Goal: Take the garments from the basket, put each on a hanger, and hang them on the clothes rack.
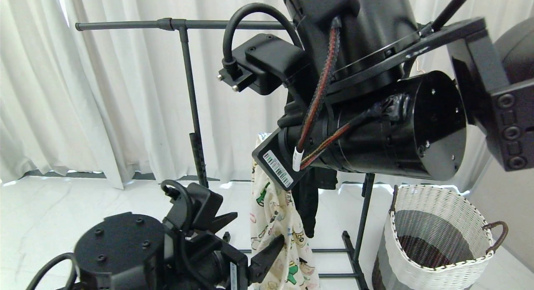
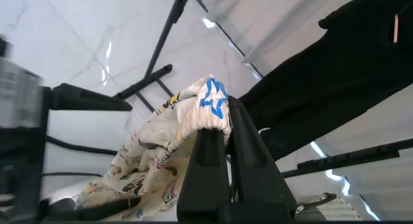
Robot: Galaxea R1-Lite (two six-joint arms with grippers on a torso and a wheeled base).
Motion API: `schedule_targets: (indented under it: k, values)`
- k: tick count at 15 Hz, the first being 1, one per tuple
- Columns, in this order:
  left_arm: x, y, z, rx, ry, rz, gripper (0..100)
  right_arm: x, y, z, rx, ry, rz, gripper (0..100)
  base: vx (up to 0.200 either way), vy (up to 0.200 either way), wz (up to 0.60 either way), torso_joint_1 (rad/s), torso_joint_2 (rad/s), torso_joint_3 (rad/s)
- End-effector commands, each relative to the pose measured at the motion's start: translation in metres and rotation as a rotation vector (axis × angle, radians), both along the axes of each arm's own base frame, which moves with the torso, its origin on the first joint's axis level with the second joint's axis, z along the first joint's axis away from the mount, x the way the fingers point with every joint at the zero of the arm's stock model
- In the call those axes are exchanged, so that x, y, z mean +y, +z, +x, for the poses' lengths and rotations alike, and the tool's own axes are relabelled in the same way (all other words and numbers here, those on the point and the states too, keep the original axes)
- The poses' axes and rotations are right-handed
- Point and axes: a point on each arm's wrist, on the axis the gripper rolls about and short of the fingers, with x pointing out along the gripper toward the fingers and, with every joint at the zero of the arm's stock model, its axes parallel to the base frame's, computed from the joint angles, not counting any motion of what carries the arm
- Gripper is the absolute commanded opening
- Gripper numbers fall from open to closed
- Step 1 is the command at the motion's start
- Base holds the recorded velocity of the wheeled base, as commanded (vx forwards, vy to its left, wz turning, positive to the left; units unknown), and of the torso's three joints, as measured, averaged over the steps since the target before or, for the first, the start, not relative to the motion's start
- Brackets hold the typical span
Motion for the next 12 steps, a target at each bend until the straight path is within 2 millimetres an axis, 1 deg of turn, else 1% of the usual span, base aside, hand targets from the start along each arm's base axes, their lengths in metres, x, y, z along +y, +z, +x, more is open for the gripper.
schedule_targets:
  k: [1,3,4,5,6,7,11,12]
  values:
    - [-0.008,-0.028,0.011,0.066,0.061,0.105,100,-0.001,0.001,0.000,0.000,0.000,0.001,0,0.000,0.000,0.00,0.000,0.00,0.000]
    - [-0.002,-0.040,0.006,0.098,0.070,0.156,100,-0.005,0.001,0.008,-0.003,-0.029,-0.002,0,0.000,0.000,0.00,0.000,0.00,0.000]
    - [0.006,-0.047,-0.001,0.120,0.073,0.182,100,-0.012,0.003,0.014,-0.003,-0.058,-0.006,0,0.000,0.000,0.00,0.000,0.00,0.000]
    - [0.016,-0.048,-0.010,0.130,0.074,0.195,100,-0.021,0.004,0.022,-0.001,-0.097,-0.020,0,0.000,0.000,0.00,0.000,0.00,0.000]
    - [0.024,-0.048,-0.017,0.130,0.072,0.197,100,-0.028,0.007,0.026,-0.008,-0.132,-0.028,0,0.000,0.000,0.00,0.000,0.00,0.000]
    - [0.028,-0.046,-0.021,0.125,0.073,0.191,100,-0.032,0.007,0.028,-0.012,-0.152,-0.033,0,0.000,0.000,0.00,0.000,0.00,0.000]
    - [0.033,-0.040,-0.025,0.099,0.083,0.169,100,-0.033,0.008,0.028,-0.012,-0.155,-0.036,0,0.000,0.000,0.00,0.000,0.00,0.000]
    - [0.033,-0.040,-0.026,0.099,0.083,0.170,0,-0.033,0.007,0.026,-0.009,-0.153,-0.043,0,0.000,0.000,0.00,0.000,0.00,0.000]
